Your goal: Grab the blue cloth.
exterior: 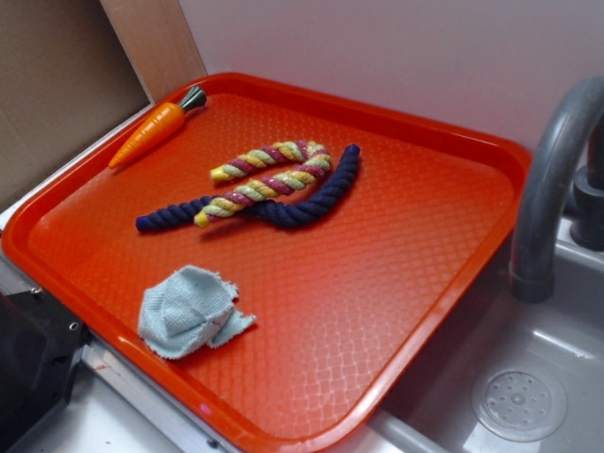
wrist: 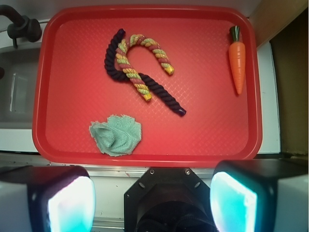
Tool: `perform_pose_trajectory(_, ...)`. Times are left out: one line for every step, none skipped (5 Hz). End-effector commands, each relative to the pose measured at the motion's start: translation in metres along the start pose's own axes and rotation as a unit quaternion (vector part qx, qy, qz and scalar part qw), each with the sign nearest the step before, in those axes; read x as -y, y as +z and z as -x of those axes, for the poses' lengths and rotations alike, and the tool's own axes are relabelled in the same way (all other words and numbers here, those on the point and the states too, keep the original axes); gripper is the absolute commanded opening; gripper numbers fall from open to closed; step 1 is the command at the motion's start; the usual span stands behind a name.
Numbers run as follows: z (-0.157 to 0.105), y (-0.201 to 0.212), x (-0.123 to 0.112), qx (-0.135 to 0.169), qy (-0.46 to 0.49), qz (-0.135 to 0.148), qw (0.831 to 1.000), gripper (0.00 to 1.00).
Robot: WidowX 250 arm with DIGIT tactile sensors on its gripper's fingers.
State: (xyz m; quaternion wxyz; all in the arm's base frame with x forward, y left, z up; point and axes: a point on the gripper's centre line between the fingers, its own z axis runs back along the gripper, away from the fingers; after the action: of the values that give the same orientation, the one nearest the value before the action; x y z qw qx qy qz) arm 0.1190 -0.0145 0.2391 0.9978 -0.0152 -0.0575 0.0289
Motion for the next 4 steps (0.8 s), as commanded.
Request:
perform_pose_trajectory(-0.011, -0.097, 0.040, 0.045, -0.178, -0.015, 0.983, 1.00)
perform_pose_trajectory(0.008, -0.144, 0.052, 0.029, -0.233, 0.030, 0.972, 1.00)
perform_pose_trajectory(0.022, -0.188, 0.064, -0.005, -0.207, 0.116, 0.972, 1.00)
perform_pose_trajectory(0.029, -0.220, 0.080, 0.004, -0.236, 0.056, 0.970, 1.00)
